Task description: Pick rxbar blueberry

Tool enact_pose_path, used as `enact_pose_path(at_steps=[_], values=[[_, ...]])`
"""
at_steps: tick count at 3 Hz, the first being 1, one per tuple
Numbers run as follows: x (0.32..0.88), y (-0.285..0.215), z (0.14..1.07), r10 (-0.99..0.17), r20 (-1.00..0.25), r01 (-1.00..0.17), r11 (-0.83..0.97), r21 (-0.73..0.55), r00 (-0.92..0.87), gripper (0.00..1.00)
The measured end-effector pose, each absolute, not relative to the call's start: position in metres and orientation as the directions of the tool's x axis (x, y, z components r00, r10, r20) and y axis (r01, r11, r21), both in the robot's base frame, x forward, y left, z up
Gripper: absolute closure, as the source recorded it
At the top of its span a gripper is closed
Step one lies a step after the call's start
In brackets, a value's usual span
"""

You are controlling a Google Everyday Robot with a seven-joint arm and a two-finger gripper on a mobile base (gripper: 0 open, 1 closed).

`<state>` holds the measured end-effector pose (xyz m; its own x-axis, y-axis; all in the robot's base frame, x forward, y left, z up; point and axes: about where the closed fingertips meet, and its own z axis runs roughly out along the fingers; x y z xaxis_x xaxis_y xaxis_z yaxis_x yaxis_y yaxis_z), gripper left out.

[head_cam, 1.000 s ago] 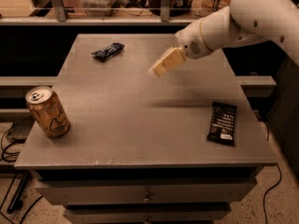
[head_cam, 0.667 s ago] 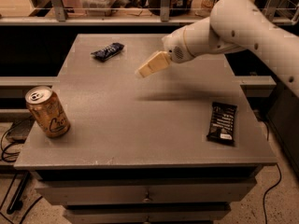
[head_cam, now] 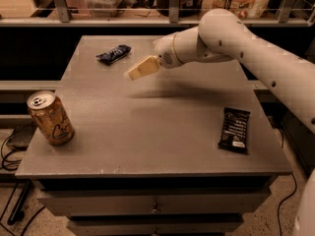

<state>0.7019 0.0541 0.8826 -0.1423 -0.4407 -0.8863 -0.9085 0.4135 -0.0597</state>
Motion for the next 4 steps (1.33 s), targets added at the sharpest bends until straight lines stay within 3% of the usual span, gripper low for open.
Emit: enact_pose_path(at_steps=[1,4], values=[[0.739,0.099,0.883,-0.367,-0.923,-0.896,0.439,-0.065,-0.113,0.0],[0.761,0.128,0.867,-0.303,-0.94,-0.856,0.516,-0.023,-0.158,0.0]])
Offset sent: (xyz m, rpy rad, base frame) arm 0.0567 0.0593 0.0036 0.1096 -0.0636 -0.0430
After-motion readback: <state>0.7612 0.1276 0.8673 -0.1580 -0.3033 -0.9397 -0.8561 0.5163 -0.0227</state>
